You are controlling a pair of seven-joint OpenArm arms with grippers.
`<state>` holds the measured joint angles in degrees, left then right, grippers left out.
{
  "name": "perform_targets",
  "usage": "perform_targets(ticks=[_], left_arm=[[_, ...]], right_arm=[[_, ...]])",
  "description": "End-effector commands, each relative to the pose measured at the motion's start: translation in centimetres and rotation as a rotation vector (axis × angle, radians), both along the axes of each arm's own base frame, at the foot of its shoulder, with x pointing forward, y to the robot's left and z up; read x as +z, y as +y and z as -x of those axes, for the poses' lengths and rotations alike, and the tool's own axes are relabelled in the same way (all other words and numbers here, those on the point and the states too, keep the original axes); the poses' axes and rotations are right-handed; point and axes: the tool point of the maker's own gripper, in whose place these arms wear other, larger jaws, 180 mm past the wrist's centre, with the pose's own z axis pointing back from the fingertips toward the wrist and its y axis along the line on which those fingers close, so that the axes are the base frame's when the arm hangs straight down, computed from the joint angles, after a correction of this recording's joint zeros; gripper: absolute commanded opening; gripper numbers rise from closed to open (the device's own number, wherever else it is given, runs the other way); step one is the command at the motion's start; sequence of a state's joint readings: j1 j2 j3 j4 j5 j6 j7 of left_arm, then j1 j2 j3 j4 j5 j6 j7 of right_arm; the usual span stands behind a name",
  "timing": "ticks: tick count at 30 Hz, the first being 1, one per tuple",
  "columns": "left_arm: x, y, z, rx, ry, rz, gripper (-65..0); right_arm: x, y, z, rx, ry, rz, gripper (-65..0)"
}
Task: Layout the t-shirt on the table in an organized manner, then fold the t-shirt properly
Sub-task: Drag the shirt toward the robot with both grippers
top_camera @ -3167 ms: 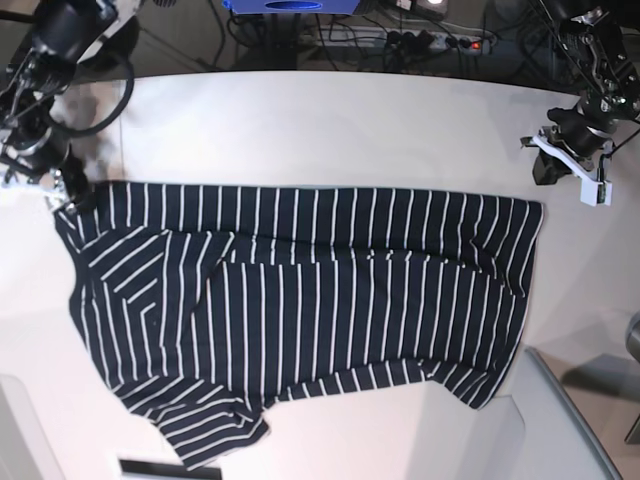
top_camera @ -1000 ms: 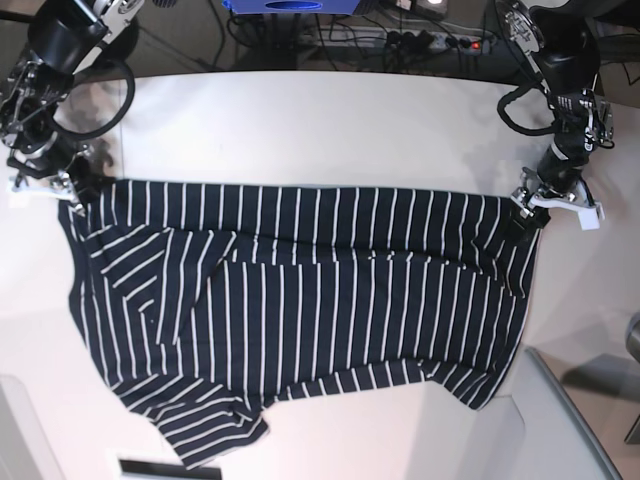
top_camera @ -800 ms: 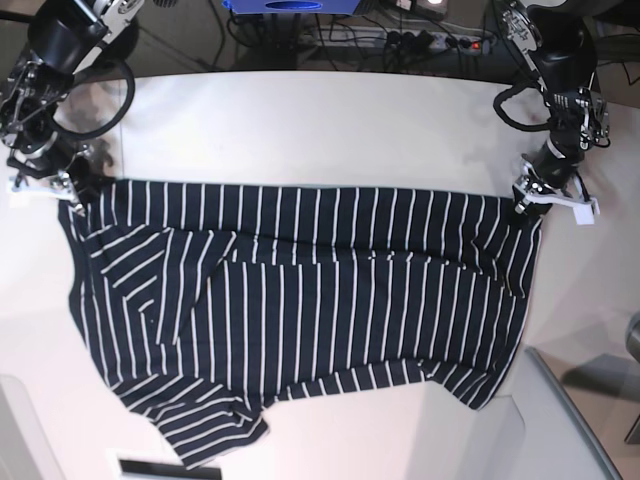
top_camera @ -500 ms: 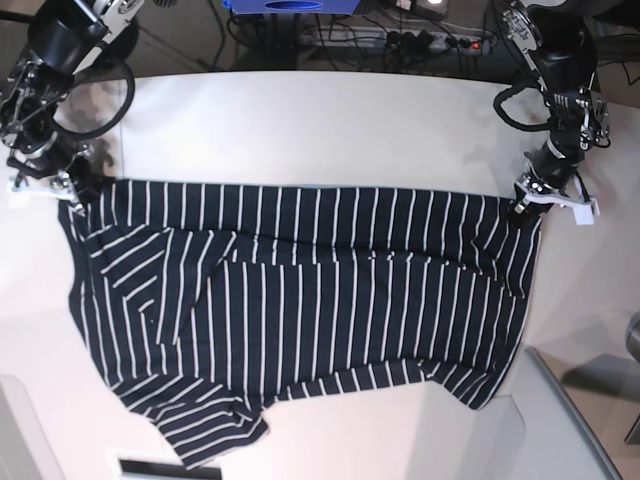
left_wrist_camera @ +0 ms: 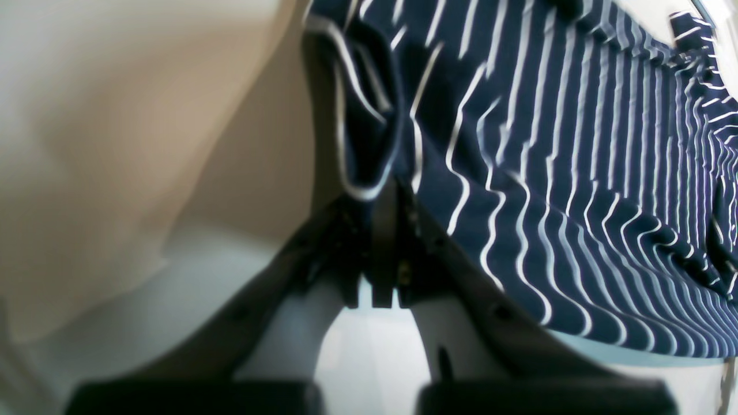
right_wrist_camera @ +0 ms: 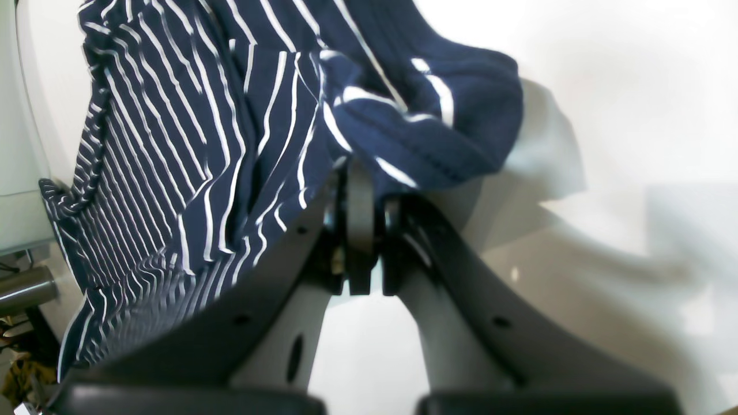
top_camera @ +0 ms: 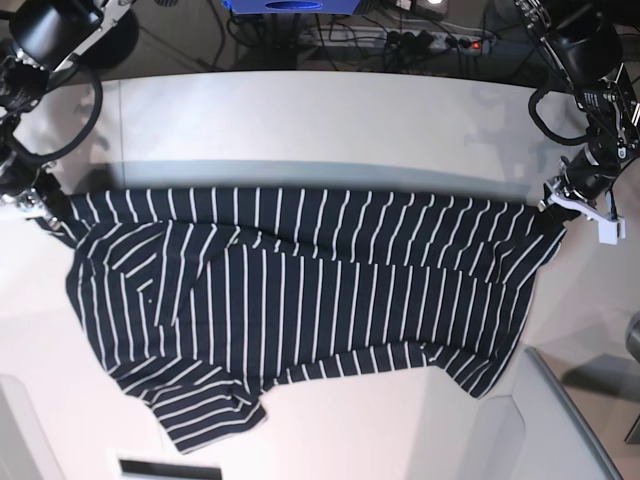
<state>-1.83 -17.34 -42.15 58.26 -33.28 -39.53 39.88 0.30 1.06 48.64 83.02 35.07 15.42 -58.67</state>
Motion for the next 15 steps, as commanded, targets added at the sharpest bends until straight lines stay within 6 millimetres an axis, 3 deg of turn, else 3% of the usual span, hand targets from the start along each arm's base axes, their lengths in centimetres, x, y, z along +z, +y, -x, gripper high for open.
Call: perform_targets(ticks=[1, 9, 15], left_arm=[[1.8, 1.2, -0.9, 0.008, -0.056, -0.027, -65.0], [0.1, 1.2, 1.5, 0.006, 0.003, -0.031, -65.0], [-1.9, 1.4, 5.2, 0.004, 0.084, -0.040, -65.0]], right_arm=[[1.2, -1.1, -0.7, -0.008, -0.034, 0.033, -64.2], [0.1, -1.0, 1.2, 0.003, 0.023, 0.029, -64.2], [-1.5, -1.0, 3.7, -0.015, 0.071, 0.031, -64.2]])
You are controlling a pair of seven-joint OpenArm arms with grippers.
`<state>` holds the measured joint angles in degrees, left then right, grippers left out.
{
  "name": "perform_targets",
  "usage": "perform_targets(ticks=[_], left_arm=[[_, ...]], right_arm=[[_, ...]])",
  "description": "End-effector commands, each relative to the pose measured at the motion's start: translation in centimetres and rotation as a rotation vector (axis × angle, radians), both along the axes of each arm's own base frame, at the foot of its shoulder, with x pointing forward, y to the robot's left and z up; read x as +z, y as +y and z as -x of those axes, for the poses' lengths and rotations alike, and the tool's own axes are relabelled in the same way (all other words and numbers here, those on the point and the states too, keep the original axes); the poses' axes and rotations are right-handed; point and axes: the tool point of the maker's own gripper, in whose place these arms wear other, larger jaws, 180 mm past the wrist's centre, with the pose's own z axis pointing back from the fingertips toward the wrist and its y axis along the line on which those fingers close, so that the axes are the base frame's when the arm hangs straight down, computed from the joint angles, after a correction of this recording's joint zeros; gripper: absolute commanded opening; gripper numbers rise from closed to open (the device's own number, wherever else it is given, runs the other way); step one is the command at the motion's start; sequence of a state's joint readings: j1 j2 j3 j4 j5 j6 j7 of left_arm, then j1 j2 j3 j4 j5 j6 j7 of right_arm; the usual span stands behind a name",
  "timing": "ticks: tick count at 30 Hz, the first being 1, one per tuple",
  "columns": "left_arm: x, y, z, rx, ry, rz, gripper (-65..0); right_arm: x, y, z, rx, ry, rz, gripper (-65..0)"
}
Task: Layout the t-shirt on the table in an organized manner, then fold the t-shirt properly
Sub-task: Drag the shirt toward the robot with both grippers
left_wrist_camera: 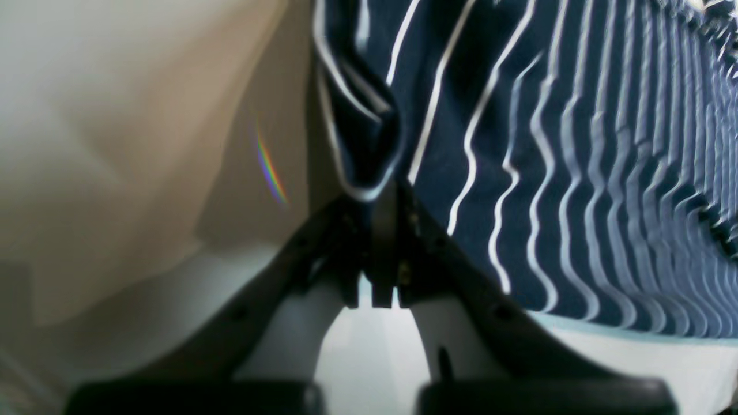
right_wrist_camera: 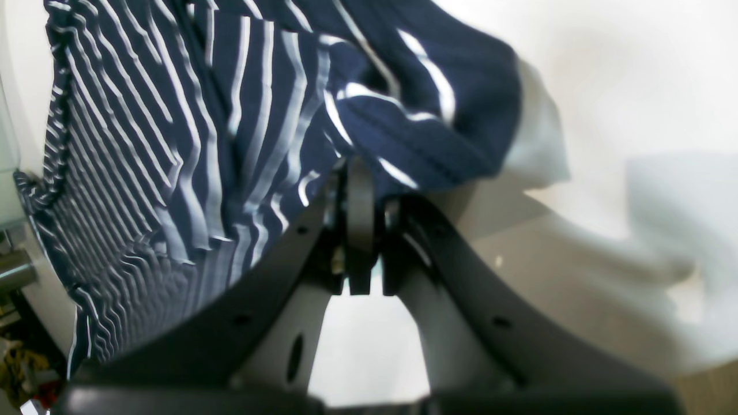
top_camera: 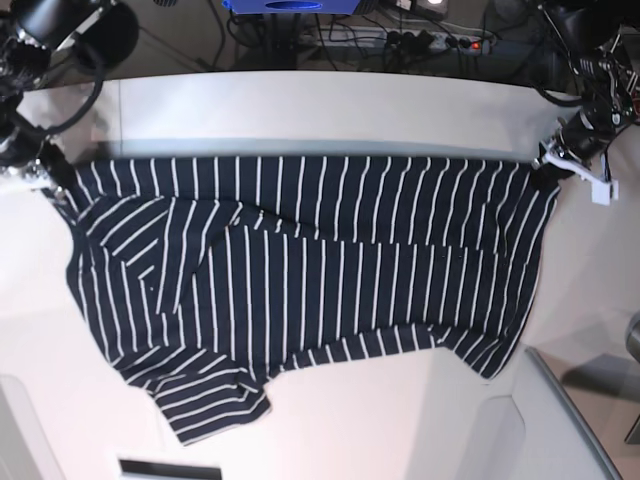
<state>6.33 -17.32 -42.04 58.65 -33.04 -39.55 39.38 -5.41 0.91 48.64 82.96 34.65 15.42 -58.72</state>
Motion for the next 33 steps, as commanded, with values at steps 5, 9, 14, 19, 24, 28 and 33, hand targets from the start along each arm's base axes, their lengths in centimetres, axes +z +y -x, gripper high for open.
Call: perform_targets(ticks=[5, 9, 14, 19, 24, 28, 33], left_arm=[[1.1, 1.4, 1.2, -0.016, -0.011, -0.057, -65.0], [1.9, 1.5, 1.9, -0.040, -0.016, -0.094, -65.0], [1.7, 1.5, 2.6, -0.042, 0.001, -0.096, -65.0], [1.2, 1.2, 3.2, -0.045, 0.014, -0.089, -65.0], [1.3, 1.2, 4.1, -0.056, 0.028, -0.102, -65.0], [1.3, 1.2, 4.3, -0.059, 0.030, -0.106, -65.0], [0.9, 1.1, 5.0, -0.058, 0.047, -0.100, -65.0]], right_arm=[[0.0, -1.2, 1.2, -0.019, 0.004, 0.035, -64.2], [-0.7, -1.2, 3.1, -0.023, 0.041, 0.038, -64.2], [-1.3, -0.8, 4.5, -0.022, 0.067, 0.031, -64.2], [-1.6, -0.8, 4.9, -0.021, 0.078, 0.031, -64.2], [-1.6, -0.8, 5.1, -0.019, 0.082, 0.031, -64.2], [-1.8, -0.4, 5.6, -0.021, 0.091, 0.022, -64.2], [-2.0, 0.0, 5.6, -0.021, 0.092, 0.015, -64.2]])
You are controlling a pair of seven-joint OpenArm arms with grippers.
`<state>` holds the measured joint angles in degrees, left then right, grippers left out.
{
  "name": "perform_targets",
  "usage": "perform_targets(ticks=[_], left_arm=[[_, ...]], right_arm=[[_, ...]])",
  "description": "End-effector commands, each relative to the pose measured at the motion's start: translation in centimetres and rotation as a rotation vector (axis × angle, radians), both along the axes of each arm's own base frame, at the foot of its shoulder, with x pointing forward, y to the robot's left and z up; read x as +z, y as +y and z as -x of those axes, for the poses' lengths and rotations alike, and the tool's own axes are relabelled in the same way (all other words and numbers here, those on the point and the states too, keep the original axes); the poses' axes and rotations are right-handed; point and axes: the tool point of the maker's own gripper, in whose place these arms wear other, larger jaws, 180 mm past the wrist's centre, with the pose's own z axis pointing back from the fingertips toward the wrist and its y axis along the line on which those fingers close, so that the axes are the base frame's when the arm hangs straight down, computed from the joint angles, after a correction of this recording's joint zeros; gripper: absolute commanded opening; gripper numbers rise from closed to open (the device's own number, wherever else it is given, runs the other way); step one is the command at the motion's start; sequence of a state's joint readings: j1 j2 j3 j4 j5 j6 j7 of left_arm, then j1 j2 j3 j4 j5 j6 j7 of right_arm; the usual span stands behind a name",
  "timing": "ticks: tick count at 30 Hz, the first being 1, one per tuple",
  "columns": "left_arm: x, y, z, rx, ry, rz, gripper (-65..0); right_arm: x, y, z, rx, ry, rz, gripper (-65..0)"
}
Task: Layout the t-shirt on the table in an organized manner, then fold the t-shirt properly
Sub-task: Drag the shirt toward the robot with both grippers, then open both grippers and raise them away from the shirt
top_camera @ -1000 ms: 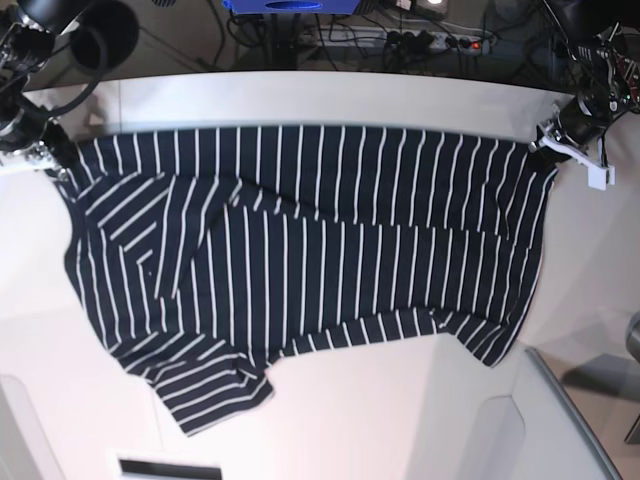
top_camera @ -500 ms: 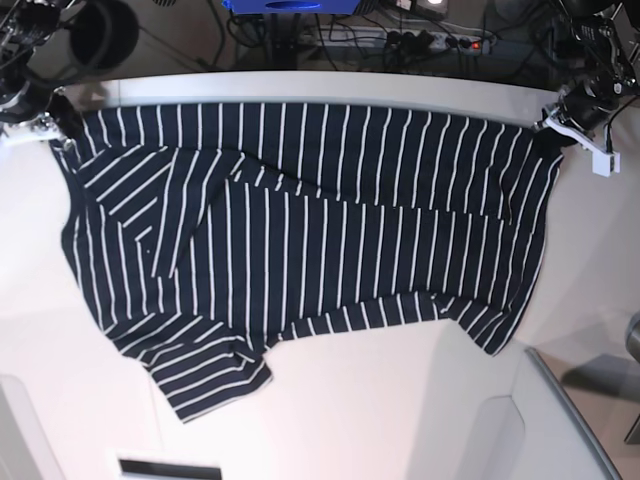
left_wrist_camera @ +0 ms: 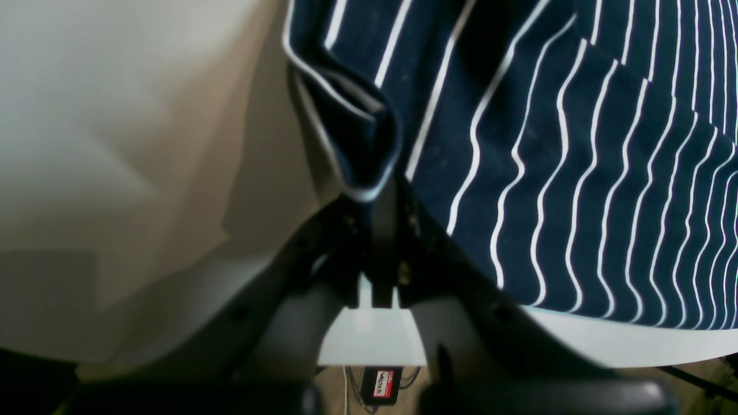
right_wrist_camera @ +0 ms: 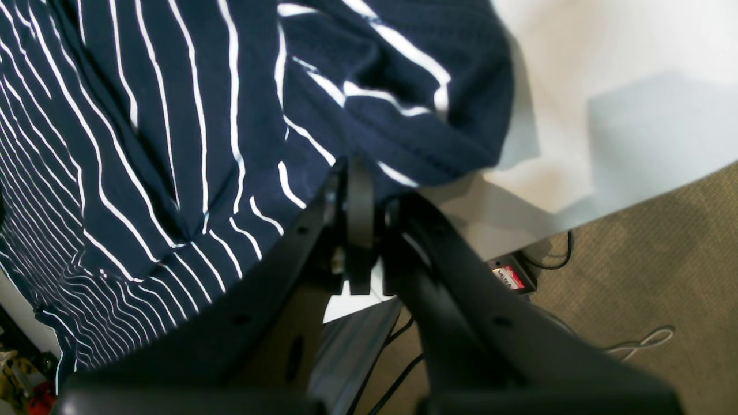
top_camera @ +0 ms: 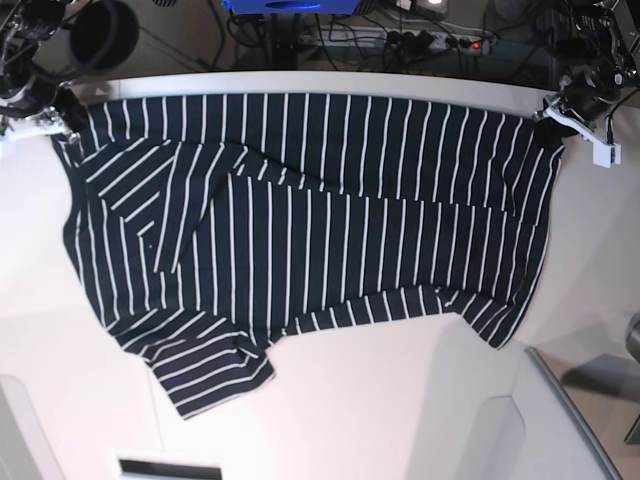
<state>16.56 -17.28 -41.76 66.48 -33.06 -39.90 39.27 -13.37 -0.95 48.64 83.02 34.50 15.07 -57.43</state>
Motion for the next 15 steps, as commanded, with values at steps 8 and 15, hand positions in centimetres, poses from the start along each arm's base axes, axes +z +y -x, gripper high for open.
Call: perform_targets(ticks=[8, 15], left_arm=[[1.07, 0.88, -0.51, -0.002, -0.033, -0.025, -65.0], [1.14, 0.94, -0.65, -0.003, -0.035, -0.027, -65.0]], right_arm=[[0.87, -0.89, -0.69, 0.000, -0.035, 0.030, -64.2], [0.87, -0.89, -0.69, 0.000, -0.035, 0.030, -64.2]])
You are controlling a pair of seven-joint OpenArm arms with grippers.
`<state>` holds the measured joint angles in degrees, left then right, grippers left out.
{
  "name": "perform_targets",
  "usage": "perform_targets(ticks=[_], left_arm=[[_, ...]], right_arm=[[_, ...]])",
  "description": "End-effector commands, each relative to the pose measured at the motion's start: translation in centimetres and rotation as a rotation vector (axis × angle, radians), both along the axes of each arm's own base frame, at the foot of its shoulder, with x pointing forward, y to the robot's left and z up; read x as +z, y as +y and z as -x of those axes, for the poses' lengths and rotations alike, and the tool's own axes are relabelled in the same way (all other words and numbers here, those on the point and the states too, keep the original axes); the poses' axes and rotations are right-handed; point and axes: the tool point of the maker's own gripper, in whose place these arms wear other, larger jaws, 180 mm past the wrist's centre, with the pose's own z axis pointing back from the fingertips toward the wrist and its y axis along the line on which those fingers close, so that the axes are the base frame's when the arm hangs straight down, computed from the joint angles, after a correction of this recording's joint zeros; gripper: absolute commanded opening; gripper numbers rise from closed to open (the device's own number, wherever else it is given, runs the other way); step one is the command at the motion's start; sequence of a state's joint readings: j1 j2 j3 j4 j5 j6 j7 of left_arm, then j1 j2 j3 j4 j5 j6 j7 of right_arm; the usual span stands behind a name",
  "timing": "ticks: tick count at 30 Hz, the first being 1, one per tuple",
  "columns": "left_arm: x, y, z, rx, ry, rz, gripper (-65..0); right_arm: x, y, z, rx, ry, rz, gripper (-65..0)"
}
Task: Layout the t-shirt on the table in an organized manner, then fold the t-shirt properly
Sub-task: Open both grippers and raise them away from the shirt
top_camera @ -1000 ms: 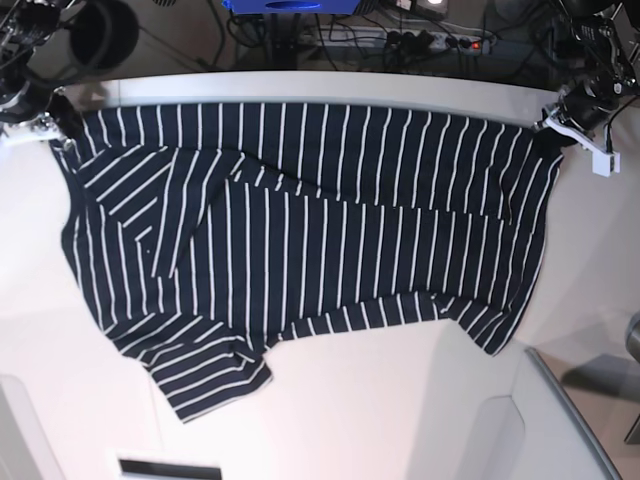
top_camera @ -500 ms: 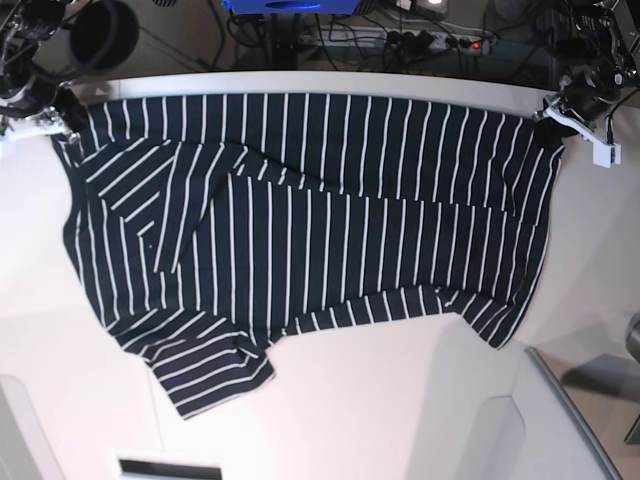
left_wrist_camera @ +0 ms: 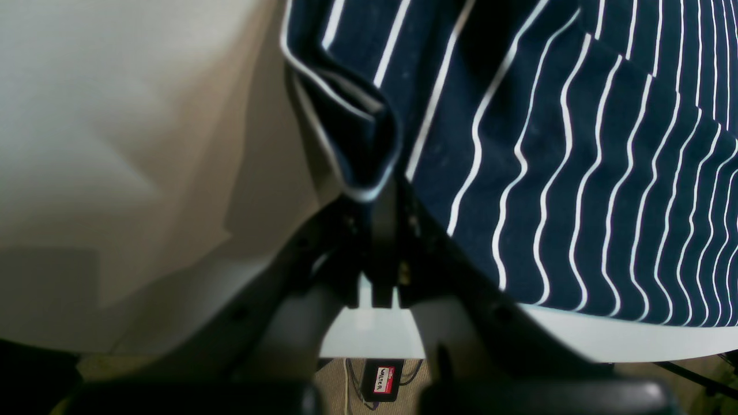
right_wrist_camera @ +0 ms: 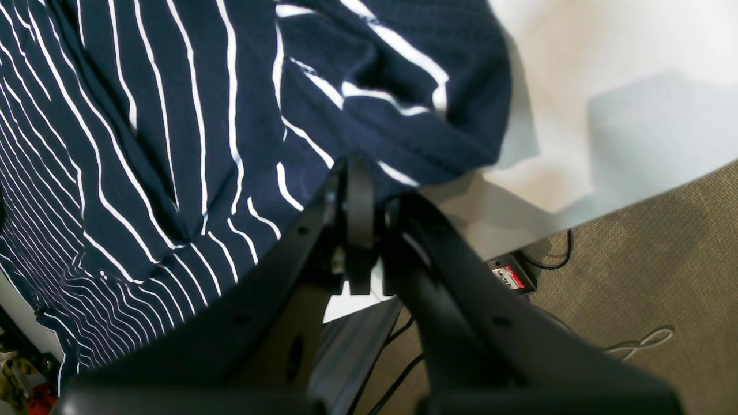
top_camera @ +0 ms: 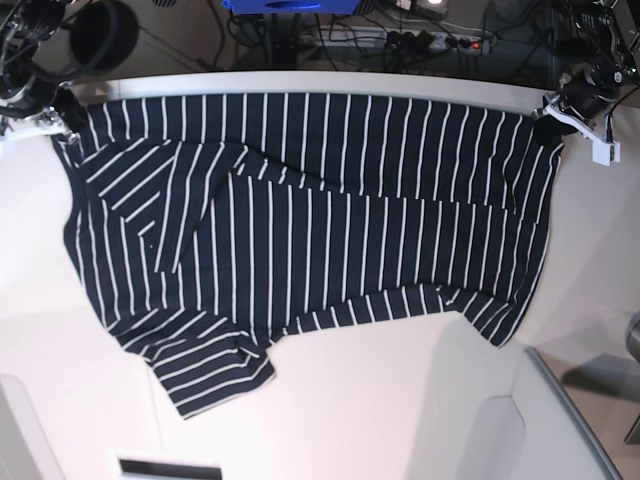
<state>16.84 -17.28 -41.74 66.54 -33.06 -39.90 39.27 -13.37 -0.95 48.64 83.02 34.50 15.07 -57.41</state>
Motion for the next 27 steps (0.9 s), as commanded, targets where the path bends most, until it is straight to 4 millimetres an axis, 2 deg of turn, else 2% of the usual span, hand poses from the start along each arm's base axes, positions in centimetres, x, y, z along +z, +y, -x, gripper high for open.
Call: perform_targets(ticks=[1, 11, 17, 20, 22, 24, 25, 27], left_arm=[[1.2, 0.9, -0.9, -0.004, -0.039, -0.026, -65.0], [1.1, 0.9, -0.7, -0.003, -0.035, -0.026, -65.0], [1.2, 1.1, -0.7, -0.001, -0.036, -0.029, -65.0], [1.8, 1.0, -0.6, -0.017, -0.042, -0.047, -65.0], [2.5, 1.0, -0.6, -0.035, -0.055, -0.070, -65.0], [3.1, 1.0, -0.8, -0.047, -0.067, -0.084, -65.0], [3.2, 1.0, -0.7, -0.050, -0.066, -0.087, -63.5], [3.2, 1.8, -0.6, 0.009, -0.049, -0.106, -55.1]], right_arm=[[0.9, -0.9, -0.7, 0.000, -0.035, 0.030, -64.2], [0.9, -0.7, -0.9, -0.002, -0.040, 0.025, -64.2], [0.6, 0.3, -0.8, -0.012, -0.042, 0.000, -62.4], [0.4, 0.7, -0.8, -0.015, -0.043, -0.009, -53.4], [1.0, 0.5, -1.1, -0.010, -0.057, 0.009, -45.3], [1.5, 0.5, -1.3, -0.008, -0.069, 0.020, -40.2], [1.6, 0.6, -1.3, -0.010, -0.072, 0.020, -39.0], [1.8, 0.5, -1.4, -0.014, -0.078, 0.027, -38.9]])
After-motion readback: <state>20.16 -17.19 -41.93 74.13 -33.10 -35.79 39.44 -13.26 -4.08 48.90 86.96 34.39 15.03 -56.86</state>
